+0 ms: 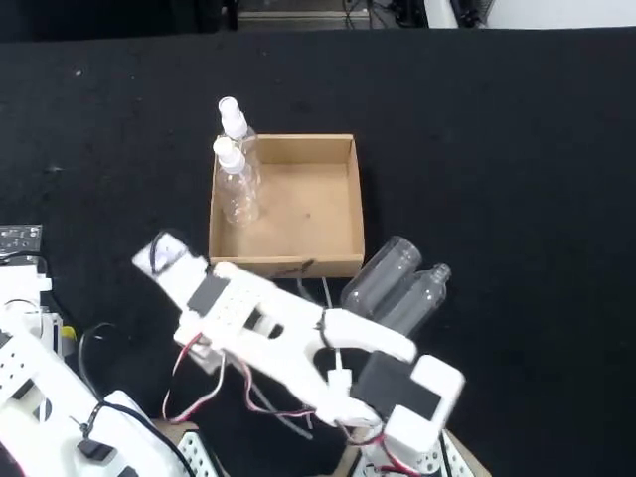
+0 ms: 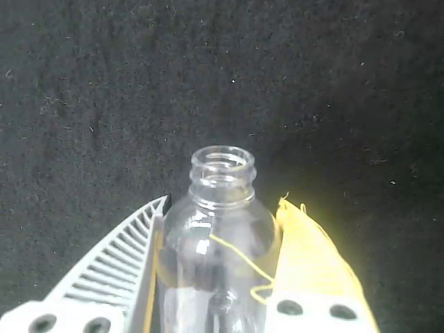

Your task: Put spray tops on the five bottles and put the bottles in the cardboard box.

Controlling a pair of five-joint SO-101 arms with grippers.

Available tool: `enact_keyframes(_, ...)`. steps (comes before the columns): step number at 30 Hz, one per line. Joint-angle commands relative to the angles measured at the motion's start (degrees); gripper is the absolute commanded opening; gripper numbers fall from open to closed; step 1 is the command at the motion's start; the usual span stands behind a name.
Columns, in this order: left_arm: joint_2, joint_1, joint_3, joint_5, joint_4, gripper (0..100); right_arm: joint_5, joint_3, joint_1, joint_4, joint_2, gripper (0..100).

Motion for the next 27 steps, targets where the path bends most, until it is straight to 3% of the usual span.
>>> enact_keyframes(1, -1.41, 1.98, -3.03, 1.14, 0.62, 3, 3.16, -5.32, 3.16, 7.38, -12.44, 1.0)
enact_keyframes(7, -1.49, 9.01, -8.92, 10.9, 0.62, 3, 6.15, -8.57, 7.56, 15.03, -36.18, 1.1)
enact_keyframes(13, -1.49, 21.76, -17.98, 22.07, 7.65, 3, 9.67, -15.87, 24.53, 15.21, -51.12, 1.1)
enact_keyframes(18, -1.58, 32.13, -21.67, 27.69, 11.16, 3, 9.23, -25.63, 32.44, 15.21, -53.67, 1.1)
enact_keyframes(24, -13.71, 39.78, -17.01, 28.48, 10.64, 3, 8.97, -33.01, 34.02, 14.07, -51.82, 1.1)
enact_keyframes(27, -21.63, 43.65, -14.46, 28.57, 10.55, 3, 3.78, -34.07, 34.02, 9.58, -50.24, 1.1)
